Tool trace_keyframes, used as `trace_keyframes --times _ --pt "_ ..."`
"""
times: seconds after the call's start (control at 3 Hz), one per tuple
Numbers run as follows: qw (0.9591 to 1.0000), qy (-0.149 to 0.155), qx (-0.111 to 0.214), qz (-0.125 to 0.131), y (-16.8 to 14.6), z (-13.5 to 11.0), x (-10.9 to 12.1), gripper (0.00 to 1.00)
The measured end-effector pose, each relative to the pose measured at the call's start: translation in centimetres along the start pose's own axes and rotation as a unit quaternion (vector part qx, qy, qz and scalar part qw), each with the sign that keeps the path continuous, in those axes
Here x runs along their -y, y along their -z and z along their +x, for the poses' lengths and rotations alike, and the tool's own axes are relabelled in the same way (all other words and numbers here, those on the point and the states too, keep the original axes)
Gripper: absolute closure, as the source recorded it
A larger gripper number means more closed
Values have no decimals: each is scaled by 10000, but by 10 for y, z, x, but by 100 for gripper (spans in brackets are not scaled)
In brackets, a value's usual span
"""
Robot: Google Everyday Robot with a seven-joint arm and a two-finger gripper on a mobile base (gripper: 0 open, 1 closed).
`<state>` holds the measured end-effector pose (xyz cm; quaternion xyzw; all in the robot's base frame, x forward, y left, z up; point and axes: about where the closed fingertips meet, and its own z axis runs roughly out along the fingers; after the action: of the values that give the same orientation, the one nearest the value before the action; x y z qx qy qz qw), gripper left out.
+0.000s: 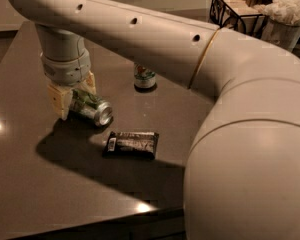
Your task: Place green can upright
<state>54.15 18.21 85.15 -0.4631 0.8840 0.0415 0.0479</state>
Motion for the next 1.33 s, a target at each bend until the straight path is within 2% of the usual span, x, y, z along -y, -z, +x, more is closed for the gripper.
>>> trace_keyframes --times 0.33,0.67,1.0,1.33 --pt "9986 483 206 -115 8 1 -9 61" --pt "9904 1109 723 -402 30 1 -29 85" --pt "9740 1597 1415 -764 55 -2 -56 100" --pt "9528 1841 2177 -1046 70 -8 -78 100"
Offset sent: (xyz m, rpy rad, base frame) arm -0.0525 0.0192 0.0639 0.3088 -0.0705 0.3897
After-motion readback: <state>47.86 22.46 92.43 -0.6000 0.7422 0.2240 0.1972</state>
